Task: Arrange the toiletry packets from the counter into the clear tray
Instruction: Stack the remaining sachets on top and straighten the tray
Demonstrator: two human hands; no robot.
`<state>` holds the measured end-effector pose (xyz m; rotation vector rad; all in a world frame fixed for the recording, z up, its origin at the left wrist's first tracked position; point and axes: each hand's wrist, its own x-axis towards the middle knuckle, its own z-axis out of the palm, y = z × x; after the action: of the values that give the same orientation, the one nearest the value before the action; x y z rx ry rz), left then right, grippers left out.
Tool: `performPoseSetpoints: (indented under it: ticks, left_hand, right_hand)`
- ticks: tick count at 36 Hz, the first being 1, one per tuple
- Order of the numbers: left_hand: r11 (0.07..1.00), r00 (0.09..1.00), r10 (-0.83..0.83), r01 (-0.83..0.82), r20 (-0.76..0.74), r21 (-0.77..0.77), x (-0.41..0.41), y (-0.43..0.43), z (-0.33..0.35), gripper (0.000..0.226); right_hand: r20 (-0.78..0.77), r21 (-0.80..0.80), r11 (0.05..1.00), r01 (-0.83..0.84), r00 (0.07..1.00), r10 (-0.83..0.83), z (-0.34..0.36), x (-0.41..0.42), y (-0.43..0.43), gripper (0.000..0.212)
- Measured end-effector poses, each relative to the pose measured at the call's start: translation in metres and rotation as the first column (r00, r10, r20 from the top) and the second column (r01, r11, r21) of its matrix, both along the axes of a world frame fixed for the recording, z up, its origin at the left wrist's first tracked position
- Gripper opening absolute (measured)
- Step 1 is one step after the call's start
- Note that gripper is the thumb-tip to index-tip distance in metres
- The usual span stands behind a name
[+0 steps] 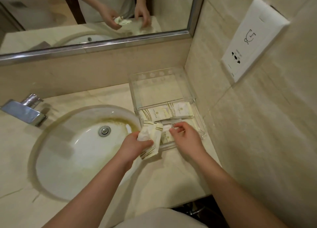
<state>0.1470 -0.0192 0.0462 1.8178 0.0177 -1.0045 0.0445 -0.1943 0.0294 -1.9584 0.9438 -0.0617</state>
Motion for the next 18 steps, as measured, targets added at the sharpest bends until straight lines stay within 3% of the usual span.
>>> performPoseSetpoints:
  ticks: [2,4,9,11,18]
  left_hand:
    - [0.999,0.999,-0.051,0.051,0.006,-0.012,-0.001,-0.006,0.001,0.030]
    - [0.995,0.996,-0.094,0.094,0.000,-0.036,-0.002,-0.011,0.004,0.034]
    - [0.998,1.000,-0.010,0.009,-0.025,-0.063,0.008,-0.005,0.008,0.062]
    - [0.996,0.998,0.056,-0.058,-0.030,-0.063,0.014,0.003,0.008,0.053]
    - [0.984,0.984,0.135,-0.147,-0.114,-0.103,0.019,0.001,0.011,0.032]
  right_hand:
    - [0.077,0.299,0.952,-0.063,0.996,0.042,0.005,0.006,0.013,0.026]
    - [0.125,0.440,0.895,-0.068,0.992,0.014,0.003,0.010,0.017,0.019]
    - [0.096,0.539,0.824,0.177,0.958,-0.269,-0.001,0.009,0.001,0.009]
    - [0.098,0.579,0.782,0.231,0.932,-0.348,-0.003,0.003,-0.009,0.008]
    - [0.093,0.601,0.762,0.242,0.925,-0.368,-0.001,-0.005,-0.017,0.010]
